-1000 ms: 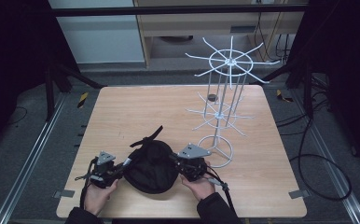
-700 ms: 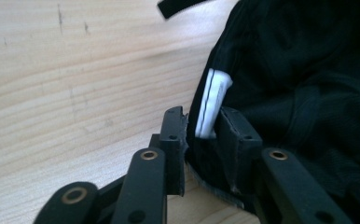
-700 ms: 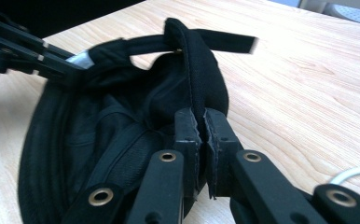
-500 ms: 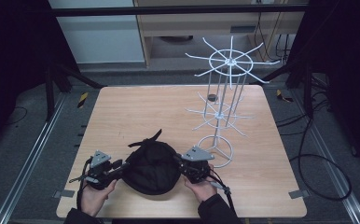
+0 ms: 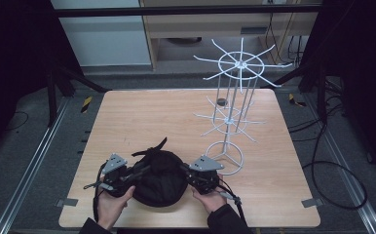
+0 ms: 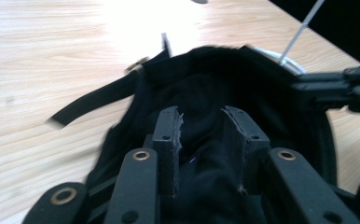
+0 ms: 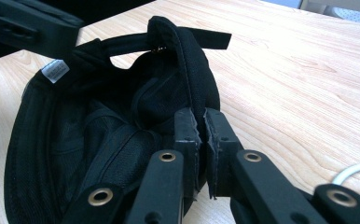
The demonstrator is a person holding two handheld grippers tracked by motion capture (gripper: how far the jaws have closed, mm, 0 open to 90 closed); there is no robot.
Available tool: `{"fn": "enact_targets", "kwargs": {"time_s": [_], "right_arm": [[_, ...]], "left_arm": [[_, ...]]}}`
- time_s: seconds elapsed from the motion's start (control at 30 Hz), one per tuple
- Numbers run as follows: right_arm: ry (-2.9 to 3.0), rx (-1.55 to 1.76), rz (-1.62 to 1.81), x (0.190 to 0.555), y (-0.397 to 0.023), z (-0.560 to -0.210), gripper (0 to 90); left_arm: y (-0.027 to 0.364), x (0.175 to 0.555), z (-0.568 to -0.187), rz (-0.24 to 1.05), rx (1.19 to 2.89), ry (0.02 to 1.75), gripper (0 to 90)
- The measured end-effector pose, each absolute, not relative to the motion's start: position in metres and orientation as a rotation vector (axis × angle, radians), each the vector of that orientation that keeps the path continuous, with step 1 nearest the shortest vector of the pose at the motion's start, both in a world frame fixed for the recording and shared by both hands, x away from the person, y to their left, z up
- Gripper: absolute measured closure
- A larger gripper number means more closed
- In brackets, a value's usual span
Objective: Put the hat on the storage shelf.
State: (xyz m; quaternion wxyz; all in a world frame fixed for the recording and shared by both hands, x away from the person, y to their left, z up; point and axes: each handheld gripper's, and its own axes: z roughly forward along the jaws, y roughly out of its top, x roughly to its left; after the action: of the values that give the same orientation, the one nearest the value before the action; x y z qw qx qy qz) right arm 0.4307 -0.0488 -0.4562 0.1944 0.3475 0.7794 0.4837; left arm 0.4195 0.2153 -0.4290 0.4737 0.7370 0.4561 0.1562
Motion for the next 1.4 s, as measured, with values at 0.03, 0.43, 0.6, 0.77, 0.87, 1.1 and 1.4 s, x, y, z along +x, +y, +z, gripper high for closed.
{"fn": "enact_targets", "kwargs": {"time_s": [0.03,0.43,0.6,0.77,0.87,1.1,1.4], "right_arm": [[2.187,0.974,1.357,0.431,-0.049,-0.456,85.0],[2.192,0.953,1.369,0.428,-0.049,-0.457,84.9],[2.200,0.937,1.382,0.427,-0.047,-0.457,85.0],[2.218,0.917,1.397,0.427,-0.044,-0.459,85.0],[2.231,0.907,1.403,0.427,-0.042,-0.461,85.1],[2.258,0.879,1.407,0.426,-0.038,-0.462,85.1],[2.286,0.825,1.412,0.423,-0.033,-0.463,85.2]], "left_arm": [[0.210,0.421,-0.428,0.382,1.804,1.109,65.4],[0.170,0.440,-0.427,0.369,1.784,1.125,53.0],[0.168,0.443,-0.429,0.347,1.761,1.144,46.6],[0.169,0.445,-0.428,0.326,1.738,1.161,44.0],[0.168,0.446,-0.429,0.329,1.737,1.165,42.8],[0.167,0.448,-0.431,0.330,1.735,1.180,42.2],[0.159,0.451,-0.438,0.343,1.778,1.199,43.1]]}}
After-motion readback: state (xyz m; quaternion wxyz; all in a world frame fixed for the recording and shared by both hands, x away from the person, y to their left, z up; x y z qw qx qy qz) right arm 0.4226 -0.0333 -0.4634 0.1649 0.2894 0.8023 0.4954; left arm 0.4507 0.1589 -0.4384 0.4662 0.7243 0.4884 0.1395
